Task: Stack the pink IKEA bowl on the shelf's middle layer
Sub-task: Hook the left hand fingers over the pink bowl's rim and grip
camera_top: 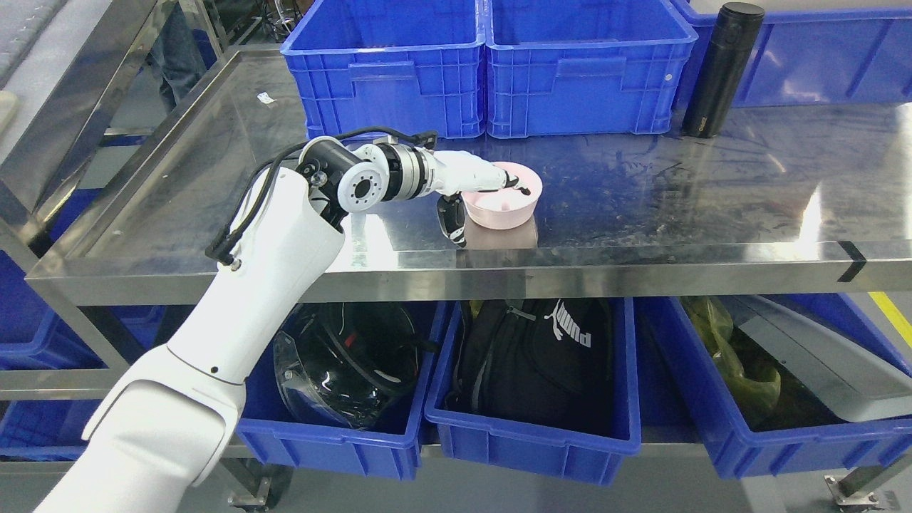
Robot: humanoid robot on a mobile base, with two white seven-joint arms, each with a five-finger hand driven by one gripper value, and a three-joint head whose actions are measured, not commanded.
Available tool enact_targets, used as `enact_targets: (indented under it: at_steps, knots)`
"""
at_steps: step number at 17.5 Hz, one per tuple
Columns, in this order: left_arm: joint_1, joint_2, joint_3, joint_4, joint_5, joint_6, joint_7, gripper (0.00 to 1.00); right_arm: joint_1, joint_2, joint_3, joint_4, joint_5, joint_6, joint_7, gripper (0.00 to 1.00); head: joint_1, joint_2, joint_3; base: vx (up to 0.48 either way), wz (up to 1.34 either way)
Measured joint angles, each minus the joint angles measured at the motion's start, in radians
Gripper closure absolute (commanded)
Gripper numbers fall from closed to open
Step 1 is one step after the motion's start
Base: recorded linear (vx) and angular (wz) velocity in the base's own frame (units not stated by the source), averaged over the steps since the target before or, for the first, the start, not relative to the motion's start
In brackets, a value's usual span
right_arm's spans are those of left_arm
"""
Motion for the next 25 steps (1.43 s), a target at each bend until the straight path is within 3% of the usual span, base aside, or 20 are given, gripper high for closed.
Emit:
enact_targets:
  at_steps: [13, 15, 19, 22, 25]
  knots:
    - [-0.136, -0.134, -0.025, 0.303, -0.080, -0.008, 0.032, 0.20, 0.000, 0.000, 0.000, 0.000, 0.000, 0.000, 0.000, 0.00, 0.0000, 0.000, 0.000, 0.001, 0.00]
    - [-0.141, -0.148, -0.028, 0.354, -0.095, -0.021, 0.055, 0.37, 0.000, 0.000, 0.000, 0.000, 0.000, 0.000, 0.000, 0.00, 0.0000, 0.000, 0.000, -0.005, -0.01]
    - [-0.145, -0.164, -0.024, 0.421, -0.104, -0.097, 0.084, 0.60, 0.000, 0.000, 0.000, 0.000, 0.000, 0.000, 0.000, 0.00, 0.0000, 0.000, 0.000, 0.002, 0.04]
    - [-0.143, -0.173, -0.010, 0.466, -0.085, -0.175, 0.115, 1.00, 0.000, 0.000, 0.000, 0.000, 0.000, 0.000, 0.000, 0.00, 0.0000, 0.000, 0.000, -0.014, 0.10]
    - [-0.140, -0.179, 0.020, 0.501, -0.022, -0.311, 0.122, 1.00, 0.000, 0.000, 0.000, 0.000, 0.000, 0.000, 0.000, 0.00, 0.0000, 0.000, 0.000, -0.010, 0.12]
